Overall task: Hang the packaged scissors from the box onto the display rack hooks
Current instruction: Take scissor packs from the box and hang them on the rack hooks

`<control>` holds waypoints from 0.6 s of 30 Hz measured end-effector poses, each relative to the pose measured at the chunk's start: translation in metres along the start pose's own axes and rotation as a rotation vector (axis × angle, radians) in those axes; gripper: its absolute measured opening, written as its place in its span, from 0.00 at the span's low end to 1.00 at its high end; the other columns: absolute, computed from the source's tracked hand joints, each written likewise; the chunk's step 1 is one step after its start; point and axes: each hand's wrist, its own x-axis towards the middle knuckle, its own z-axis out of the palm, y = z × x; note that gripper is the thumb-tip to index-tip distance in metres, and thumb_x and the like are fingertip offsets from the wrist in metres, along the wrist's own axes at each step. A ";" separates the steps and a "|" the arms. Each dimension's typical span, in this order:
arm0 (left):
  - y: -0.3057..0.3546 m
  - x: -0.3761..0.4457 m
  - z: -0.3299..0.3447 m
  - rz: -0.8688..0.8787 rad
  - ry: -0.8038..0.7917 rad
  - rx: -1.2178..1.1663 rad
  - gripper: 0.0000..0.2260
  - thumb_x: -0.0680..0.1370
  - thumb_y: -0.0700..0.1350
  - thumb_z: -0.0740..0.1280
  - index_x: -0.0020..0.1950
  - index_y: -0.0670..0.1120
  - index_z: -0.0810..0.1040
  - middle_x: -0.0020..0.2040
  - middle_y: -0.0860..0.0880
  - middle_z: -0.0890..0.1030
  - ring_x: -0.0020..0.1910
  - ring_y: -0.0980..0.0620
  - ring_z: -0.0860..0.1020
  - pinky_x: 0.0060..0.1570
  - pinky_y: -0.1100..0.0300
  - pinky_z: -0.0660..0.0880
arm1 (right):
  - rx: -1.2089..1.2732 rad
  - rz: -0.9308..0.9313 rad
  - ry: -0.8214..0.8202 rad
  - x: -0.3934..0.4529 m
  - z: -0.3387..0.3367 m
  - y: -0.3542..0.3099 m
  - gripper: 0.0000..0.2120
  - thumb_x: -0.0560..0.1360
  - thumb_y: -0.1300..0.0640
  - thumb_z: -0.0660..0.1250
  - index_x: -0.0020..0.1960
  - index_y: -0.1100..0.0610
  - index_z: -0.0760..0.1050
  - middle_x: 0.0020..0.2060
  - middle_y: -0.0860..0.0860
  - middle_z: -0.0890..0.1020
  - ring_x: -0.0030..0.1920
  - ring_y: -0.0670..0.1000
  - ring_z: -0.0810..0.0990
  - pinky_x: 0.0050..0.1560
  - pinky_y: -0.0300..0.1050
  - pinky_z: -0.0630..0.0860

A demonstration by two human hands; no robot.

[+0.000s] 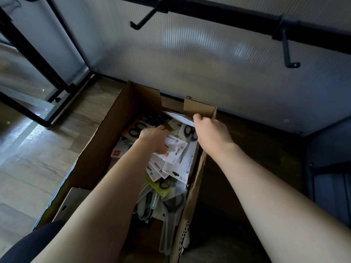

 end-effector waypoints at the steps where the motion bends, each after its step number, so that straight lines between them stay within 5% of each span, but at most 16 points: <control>1: -0.001 -0.001 0.000 0.031 0.029 0.068 0.35 0.69 0.60 0.70 0.73 0.52 0.63 0.69 0.51 0.67 0.66 0.46 0.67 0.63 0.50 0.65 | 0.001 0.001 0.005 -0.001 -0.001 0.000 0.12 0.78 0.67 0.57 0.61 0.61 0.64 0.54 0.59 0.79 0.51 0.59 0.80 0.38 0.46 0.69; 5: -0.003 -0.010 -0.001 0.100 0.085 0.272 0.37 0.67 0.65 0.69 0.69 0.49 0.63 0.65 0.48 0.70 0.65 0.46 0.65 0.66 0.50 0.59 | 0.003 0.014 0.037 -0.004 -0.003 0.000 0.17 0.79 0.66 0.58 0.66 0.61 0.60 0.56 0.59 0.77 0.51 0.58 0.80 0.38 0.46 0.69; 10: -0.004 -0.024 -0.005 0.135 0.113 0.302 0.33 0.68 0.61 0.70 0.65 0.46 0.62 0.49 0.50 0.78 0.51 0.49 0.75 0.60 0.54 0.66 | 0.040 0.024 0.096 -0.005 -0.008 -0.004 0.22 0.77 0.64 0.60 0.68 0.60 0.55 0.55 0.58 0.77 0.49 0.59 0.80 0.36 0.46 0.69; 14: -0.007 -0.039 -0.011 0.146 0.163 0.355 0.31 0.68 0.56 0.73 0.63 0.45 0.63 0.50 0.50 0.78 0.51 0.48 0.76 0.57 0.55 0.66 | -0.001 -0.058 0.151 -0.002 -0.010 -0.015 0.40 0.76 0.68 0.58 0.77 0.52 0.37 0.50 0.56 0.75 0.44 0.58 0.80 0.32 0.46 0.67; 18: -0.006 -0.063 -0.019 0.112 0.169 0.345 0.21 0.74 0.46 0.69 0.65 0.48 0.68 0.57 0.49 0.75 0.59 0.47 0.73 0.63 0.52 0.62 | 0.055 -0.084 0.099 -0.013 -0.019 -0.033 0.26 0.77 0.67 0.57 0.72 0.53 0.55 0.51 0.57 0.78 0.46 0.60 0.79 0.35 0.46 0.66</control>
